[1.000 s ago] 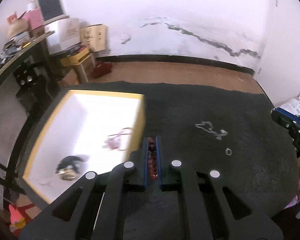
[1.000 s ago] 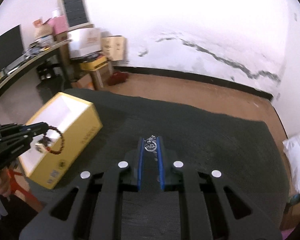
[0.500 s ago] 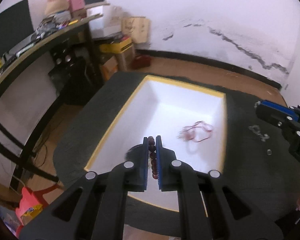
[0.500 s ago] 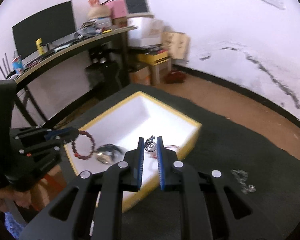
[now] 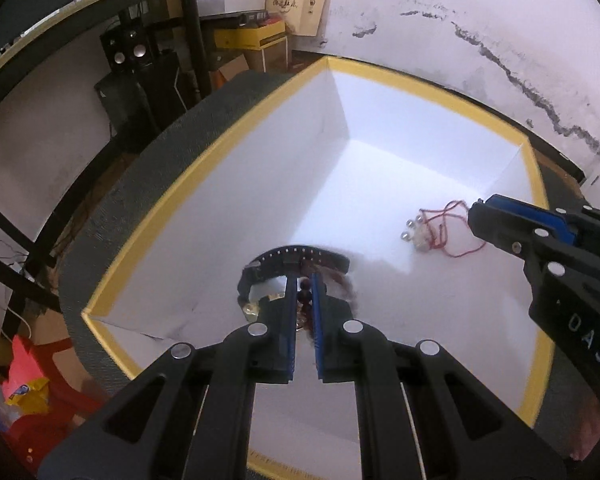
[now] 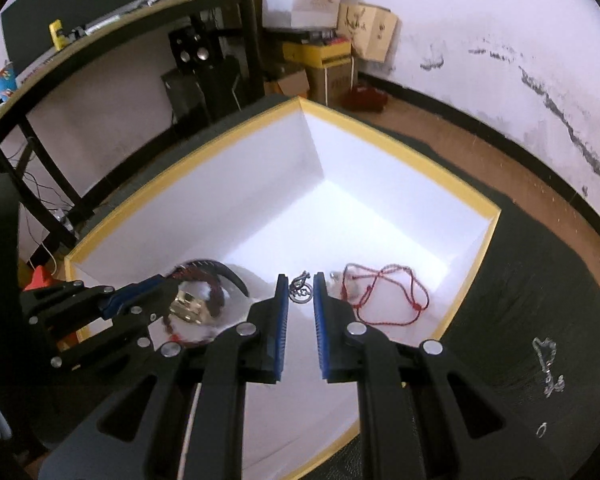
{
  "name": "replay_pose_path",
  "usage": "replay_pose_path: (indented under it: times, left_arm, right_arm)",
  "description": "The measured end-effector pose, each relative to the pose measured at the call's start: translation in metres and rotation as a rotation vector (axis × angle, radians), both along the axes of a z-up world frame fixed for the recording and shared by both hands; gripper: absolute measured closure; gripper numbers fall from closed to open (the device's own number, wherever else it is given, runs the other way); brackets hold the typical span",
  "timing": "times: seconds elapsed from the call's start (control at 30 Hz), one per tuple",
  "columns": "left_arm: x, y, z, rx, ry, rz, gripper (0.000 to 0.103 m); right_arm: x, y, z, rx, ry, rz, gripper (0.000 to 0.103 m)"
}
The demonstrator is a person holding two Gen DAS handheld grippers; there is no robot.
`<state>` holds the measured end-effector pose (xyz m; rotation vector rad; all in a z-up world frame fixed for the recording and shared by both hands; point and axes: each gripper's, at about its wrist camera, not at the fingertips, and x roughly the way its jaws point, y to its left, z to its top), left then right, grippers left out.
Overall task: Organize jewelry
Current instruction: 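Carry the bracelet and ring in both tools into the white box, then open the left tool releasing the bracelet while the right tool releases the ring, then move both tools back over the silver chain necklace on the rug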
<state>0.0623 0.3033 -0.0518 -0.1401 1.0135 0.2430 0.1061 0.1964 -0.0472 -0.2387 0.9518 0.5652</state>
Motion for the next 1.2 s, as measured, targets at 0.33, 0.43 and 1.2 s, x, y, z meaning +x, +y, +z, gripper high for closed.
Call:
replay_pose_path:
  times: [0.33,0.43,1.2]
  left_arm:
    - [0.001,0.005,-0.014,0.022,0.01,0.0,0.096]
    - [0.003,0.0,-0.016,0.017,0.014,-0.011,0.096]
    - [-0.008,-0.016,0.004,0.035,-0.022,-0.002,0.01]
  right_arm:
    - [0.013,0.001,-0.022,-0.022,0.011,-0.008,0.09]
    - [0.015,0.001,-0.022,-0.028,0.008,-0.01,0.09]
    - [0.005,-0.038,0.016,0.013,-0.084,-0.032,0.012]
